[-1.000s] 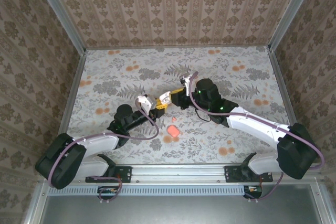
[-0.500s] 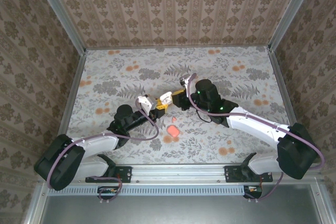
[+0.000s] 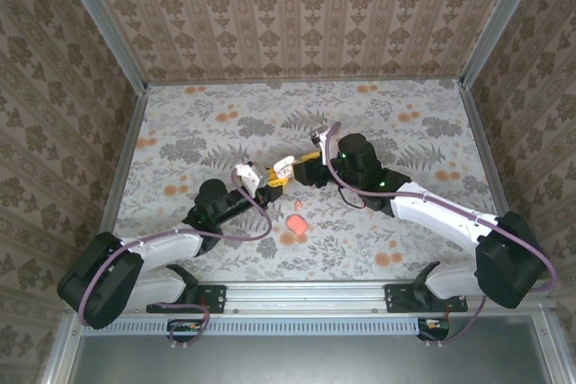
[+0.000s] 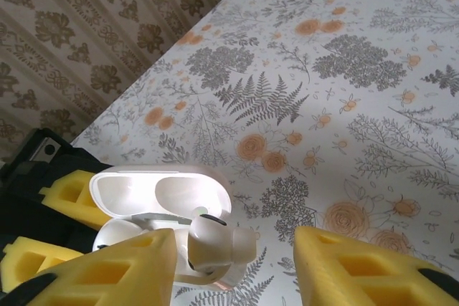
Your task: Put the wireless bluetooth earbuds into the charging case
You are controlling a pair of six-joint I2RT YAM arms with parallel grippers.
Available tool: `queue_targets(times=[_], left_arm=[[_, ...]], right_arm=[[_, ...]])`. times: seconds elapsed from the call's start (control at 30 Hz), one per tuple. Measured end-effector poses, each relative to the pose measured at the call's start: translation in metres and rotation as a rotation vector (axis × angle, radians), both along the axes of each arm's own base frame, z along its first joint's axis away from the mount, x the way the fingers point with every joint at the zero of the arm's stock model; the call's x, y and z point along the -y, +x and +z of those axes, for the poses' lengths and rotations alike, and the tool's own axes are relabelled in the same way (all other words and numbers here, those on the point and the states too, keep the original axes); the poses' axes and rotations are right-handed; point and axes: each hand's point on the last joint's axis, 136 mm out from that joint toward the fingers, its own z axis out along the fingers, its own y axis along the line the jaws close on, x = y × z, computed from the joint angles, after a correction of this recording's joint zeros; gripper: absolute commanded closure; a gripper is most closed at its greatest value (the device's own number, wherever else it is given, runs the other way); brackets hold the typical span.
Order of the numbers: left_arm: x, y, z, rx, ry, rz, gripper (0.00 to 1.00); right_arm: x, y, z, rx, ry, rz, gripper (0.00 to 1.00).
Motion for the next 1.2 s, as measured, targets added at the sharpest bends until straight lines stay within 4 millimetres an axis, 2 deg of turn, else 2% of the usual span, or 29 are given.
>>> queue_targets(times=[0.3,0.43,0.5,0.57,0.63,0.8,0.97,1.2], left_arm=[[0.003,-0.003,0.002,0.003,-0.003,-0.016,0.88],[0.004,-0.006,0.003,0.005,-0.004,-0.039,0.88],[0.006,-0.008,0.003,0.005,-0.005,-0.056,0.88],[0.008,-0.011,0.005,0.009,-0.008,-0.077,0.88],[0.010,-0.013,0.008,0.014,-0.012,-0.097,0.87],[0.014,-0.019,0.012,0.022,-0.018,-0.139,0.87],[0.015,-0.025,0.012,0.022,-0.018,-0.174,0.87],[0.015,-0.030,0.015,0.024,-0.019,-0.198,0.87]], right_arm=[[0.011,-0.006,0.045,0.071,0.133,0.045,0.45],[0.023,-0.009,0.056,0.102,0.147,0.049,0.45],[0.031,-0.010,0.061,0.127,0.134,0.051,0.39],[0.039,-0.011,0.062,0.152,0.110,0.059,0.28],[0.044,-0.014,0.063,0.194,0.075,0.082,0.27],[0.051,-0.030,0.050,0.319,-0.045,0.200,0.30],[0.049,-0.048,0.026,0.436,-0.165,0.359,0.34],[0.044,-0.050,-0.003,0.487,-0.260,0.482,0.36]])
